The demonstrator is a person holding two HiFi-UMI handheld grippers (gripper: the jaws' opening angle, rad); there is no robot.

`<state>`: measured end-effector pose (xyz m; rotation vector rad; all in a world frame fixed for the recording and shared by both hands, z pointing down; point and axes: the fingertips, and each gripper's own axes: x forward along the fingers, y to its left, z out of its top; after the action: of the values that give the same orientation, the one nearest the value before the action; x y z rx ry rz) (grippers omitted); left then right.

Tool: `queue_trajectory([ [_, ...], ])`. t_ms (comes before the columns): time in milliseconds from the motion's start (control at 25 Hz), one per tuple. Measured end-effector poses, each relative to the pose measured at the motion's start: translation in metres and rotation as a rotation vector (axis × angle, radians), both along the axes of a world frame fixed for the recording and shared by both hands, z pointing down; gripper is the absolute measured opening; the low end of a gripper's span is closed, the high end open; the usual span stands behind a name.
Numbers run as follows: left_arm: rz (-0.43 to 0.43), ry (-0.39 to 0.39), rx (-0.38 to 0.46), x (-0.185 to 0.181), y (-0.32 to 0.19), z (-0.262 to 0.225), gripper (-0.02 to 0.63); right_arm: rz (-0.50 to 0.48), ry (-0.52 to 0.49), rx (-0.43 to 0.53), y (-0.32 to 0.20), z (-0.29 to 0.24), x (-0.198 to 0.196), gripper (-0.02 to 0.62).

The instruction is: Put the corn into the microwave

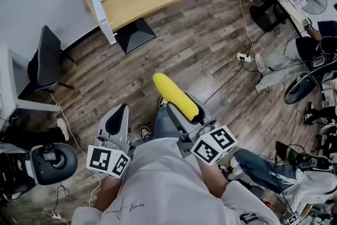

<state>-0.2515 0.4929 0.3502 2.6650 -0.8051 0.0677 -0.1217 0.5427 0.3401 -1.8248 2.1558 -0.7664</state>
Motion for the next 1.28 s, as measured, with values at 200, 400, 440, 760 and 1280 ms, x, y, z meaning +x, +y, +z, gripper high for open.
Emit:
queue_trajectory([
  [200, 0.004, -0.015, -0.009, 0.036, -0.030, 0.005, -0.012, -0.015, -0.017, -0.003, -0.035, 0.006, 0.034, 0.262],
  [400, 0.009, -0.040, -0.005, 0.080, -0.065, 0.001, -0.012, -0.047, -0.049, 0.011, -0.074, 0.002, 0.071, 0.262],
  [440, 0.007, -0.044, -0.004, 0.089, -0.073, 0.000, -0.012, -0.054, -0.056, 0.013, -0.082, 0.002, 0.078, 0.262],
  [760, -0.012, -0.065, 0.001, 0.162, -0.131, -0.002, -0.012, -0.100, -0.101, 0.025, -0.140, 0.005, 0.144, 0.262],
  [1280, -0.062, -0.074, 0.023, 0.230, -0.183, -0.002, -0.012, -0.165, -0.110, 0.051, -0.196, 0.005, 0.208, 0.262],
])
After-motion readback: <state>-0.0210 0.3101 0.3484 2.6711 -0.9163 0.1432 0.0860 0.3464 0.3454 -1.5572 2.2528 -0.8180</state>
